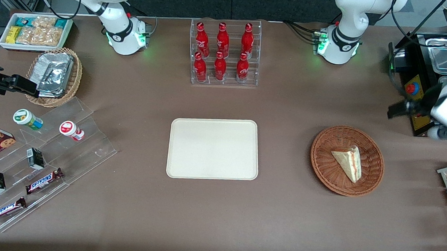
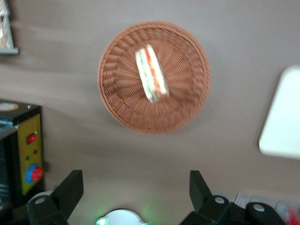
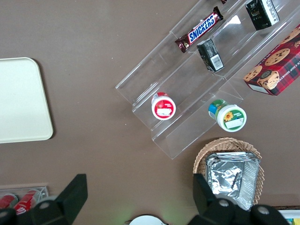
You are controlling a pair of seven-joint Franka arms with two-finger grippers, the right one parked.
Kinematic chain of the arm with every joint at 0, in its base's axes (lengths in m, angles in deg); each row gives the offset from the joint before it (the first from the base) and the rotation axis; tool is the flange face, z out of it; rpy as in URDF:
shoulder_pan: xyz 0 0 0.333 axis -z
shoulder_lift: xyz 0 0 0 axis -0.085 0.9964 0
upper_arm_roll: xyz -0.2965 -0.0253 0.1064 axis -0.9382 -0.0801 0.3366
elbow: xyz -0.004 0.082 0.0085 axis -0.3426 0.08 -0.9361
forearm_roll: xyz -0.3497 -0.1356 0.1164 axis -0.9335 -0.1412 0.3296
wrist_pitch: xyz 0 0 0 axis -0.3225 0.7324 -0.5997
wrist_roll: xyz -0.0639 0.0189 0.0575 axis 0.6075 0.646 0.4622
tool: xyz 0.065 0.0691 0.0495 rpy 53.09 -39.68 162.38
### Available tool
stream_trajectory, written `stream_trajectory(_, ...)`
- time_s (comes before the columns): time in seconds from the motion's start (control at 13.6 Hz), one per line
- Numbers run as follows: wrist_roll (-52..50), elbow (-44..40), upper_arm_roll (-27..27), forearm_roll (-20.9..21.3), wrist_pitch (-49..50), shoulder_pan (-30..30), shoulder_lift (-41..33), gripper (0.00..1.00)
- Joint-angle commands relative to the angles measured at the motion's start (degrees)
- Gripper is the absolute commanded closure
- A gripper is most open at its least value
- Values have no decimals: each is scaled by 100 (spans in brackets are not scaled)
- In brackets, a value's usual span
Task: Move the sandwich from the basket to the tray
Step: 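Move the left gripper down over the wrapped sandwich in the wicker basket, then close the left gripper on the wrapped sandwich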
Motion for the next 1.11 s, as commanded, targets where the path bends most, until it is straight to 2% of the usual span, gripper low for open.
stream_trajectory(0.0,-1178,455,-50,164,-874,70,285,0)
stream_trajectory(0.29,-2804,1475,-41,173,-2466,70,416,0)
stream_trajectory(0.52,-2842,2538,-41,190,-3652,70,338,0)
stream_trajectory(0.66,-2869,3040,-41,375,-4294,70,302,0)
stream_trajectory(0.88,-2877,3463,-41,384,-5104,70,433,0)
stream_trajectory(1.03,-2877,3517,-50,384,-5211,70,469,0)
